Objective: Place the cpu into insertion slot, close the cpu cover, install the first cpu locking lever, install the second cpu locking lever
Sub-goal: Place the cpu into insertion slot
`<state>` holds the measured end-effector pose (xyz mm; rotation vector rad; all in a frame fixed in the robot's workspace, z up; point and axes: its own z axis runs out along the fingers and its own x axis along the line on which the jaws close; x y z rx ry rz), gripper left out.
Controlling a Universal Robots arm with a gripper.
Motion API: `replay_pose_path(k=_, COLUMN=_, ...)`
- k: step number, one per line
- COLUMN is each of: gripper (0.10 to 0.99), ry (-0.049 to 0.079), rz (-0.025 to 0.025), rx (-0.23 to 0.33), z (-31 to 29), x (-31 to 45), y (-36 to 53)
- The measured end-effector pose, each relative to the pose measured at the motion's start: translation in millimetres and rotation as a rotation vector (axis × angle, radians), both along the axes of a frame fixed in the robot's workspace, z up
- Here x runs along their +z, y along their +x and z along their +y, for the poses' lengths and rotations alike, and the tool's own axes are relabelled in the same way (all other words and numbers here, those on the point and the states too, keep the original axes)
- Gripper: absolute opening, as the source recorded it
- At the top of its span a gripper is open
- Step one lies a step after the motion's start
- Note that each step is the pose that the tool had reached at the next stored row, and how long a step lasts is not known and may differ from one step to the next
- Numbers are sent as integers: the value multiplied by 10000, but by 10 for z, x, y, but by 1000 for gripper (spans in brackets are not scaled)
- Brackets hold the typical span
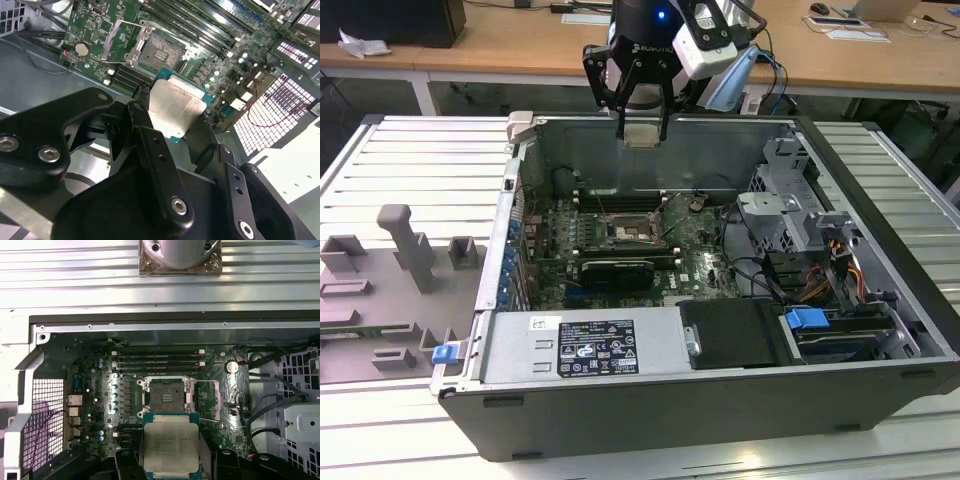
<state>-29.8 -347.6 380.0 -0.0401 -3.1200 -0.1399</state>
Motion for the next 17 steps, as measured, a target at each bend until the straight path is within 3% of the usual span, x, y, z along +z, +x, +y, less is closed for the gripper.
replay_pose_path(k=10, gripper=533, ry=1, rz=0, rx=-8, z=-3, x=0, y=0)
replay_pose_path(k=17, gripper=533, ry=0, rz=0, rx=-618, z=-3, x=0, y=0)
